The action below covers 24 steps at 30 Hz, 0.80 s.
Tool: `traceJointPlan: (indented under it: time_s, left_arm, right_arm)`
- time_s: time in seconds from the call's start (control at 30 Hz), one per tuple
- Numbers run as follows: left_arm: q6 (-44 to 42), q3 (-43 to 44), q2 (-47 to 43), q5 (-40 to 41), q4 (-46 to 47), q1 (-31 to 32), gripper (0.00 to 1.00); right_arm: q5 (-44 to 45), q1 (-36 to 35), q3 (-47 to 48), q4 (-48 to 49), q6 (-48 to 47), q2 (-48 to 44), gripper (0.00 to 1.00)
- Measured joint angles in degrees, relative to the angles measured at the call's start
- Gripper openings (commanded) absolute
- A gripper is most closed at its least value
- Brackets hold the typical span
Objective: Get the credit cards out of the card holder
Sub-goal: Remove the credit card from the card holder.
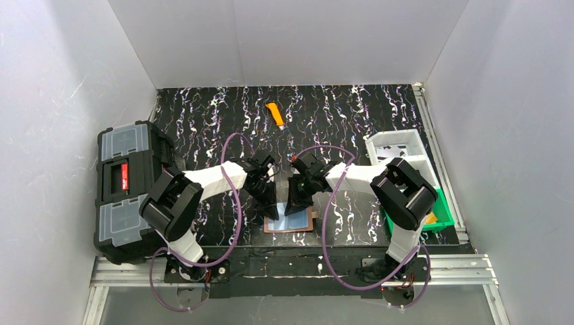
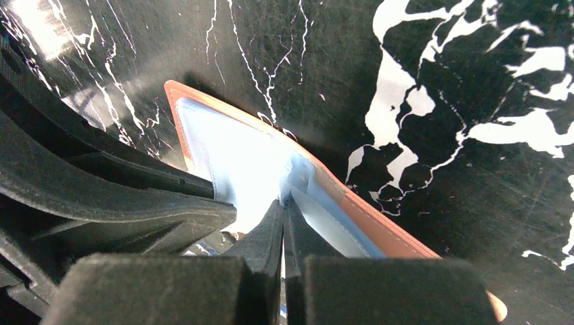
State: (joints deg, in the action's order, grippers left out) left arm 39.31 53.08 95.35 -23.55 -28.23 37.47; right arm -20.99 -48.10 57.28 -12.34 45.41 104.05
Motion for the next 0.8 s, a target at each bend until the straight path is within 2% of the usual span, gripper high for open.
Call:
traceJointPlan:
  time_s: [0.17, 0.73, 0.8]
  left_arm:
    - [0.81, 0.0, 0.04, 0.52, -0.04, 0.0, 0.0]
    - [2.62, 0.0, -0.87, 1.11, 0.98, 0.13, 0.0]
    - [2.49, 0.13, -1.46, 1.09, 0.81, 0.24, 0.06]
  right_arm:
    - [0.22, -0.02, 0.37, -0.66, -0.35, 0.0, 0.02]
    - [8.68, 1.11, 9.38, -11.96, -3.58, -4.2, 0.43]
    - [9.57, 1.29, 9.68, -13.2, -3.63, -5.84, 0.49]
